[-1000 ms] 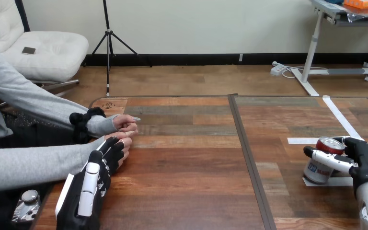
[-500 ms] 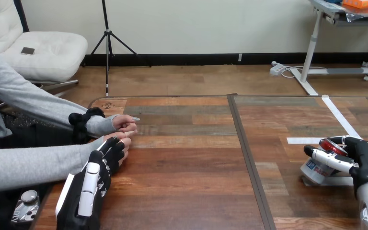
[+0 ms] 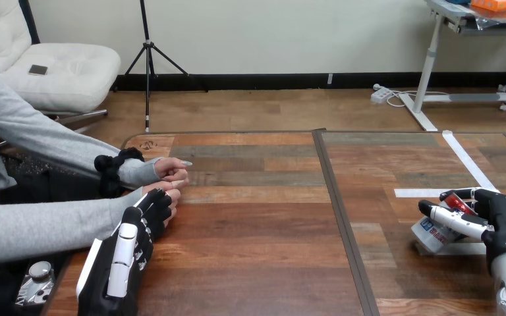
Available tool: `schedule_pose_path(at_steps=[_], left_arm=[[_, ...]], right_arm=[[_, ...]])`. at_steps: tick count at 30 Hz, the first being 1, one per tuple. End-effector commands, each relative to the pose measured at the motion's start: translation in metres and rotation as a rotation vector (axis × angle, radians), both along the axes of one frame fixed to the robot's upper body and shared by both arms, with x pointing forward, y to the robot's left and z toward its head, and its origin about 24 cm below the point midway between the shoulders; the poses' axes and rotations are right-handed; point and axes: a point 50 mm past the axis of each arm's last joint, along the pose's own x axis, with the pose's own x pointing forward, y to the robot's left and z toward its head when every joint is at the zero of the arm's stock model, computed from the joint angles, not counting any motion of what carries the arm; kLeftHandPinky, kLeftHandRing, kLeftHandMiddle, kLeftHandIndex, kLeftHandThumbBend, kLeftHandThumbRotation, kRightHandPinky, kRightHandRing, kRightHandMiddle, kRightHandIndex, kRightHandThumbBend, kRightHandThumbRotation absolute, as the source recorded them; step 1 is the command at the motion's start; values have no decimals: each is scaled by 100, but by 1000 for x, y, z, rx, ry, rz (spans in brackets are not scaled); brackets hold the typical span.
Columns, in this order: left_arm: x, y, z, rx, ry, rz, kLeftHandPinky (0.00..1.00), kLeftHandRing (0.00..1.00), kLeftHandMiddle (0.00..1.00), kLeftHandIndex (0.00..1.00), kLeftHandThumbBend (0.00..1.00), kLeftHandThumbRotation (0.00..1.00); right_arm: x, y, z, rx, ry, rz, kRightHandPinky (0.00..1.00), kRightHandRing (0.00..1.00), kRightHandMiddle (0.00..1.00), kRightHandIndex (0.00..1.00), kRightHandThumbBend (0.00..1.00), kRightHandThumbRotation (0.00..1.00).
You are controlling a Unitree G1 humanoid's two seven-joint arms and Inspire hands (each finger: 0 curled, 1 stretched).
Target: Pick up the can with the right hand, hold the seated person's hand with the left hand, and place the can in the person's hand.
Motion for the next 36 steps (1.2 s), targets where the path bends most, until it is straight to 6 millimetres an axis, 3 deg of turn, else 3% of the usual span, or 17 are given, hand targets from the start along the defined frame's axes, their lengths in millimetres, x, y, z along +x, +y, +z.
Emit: schedule_pose_path(at_steps=[1,36], left_arm=[[16,-2,21,21,-104,-28,93,90,88,87,57,100],[15,-2,22,32,-101,-33,94,91,87,82,57,100]], right_arm=[[16,5,21,-4,-116,33,36,39,46,49,73,0],[26,12,46,-15,-279,158,33,36,42,47,75,0]])
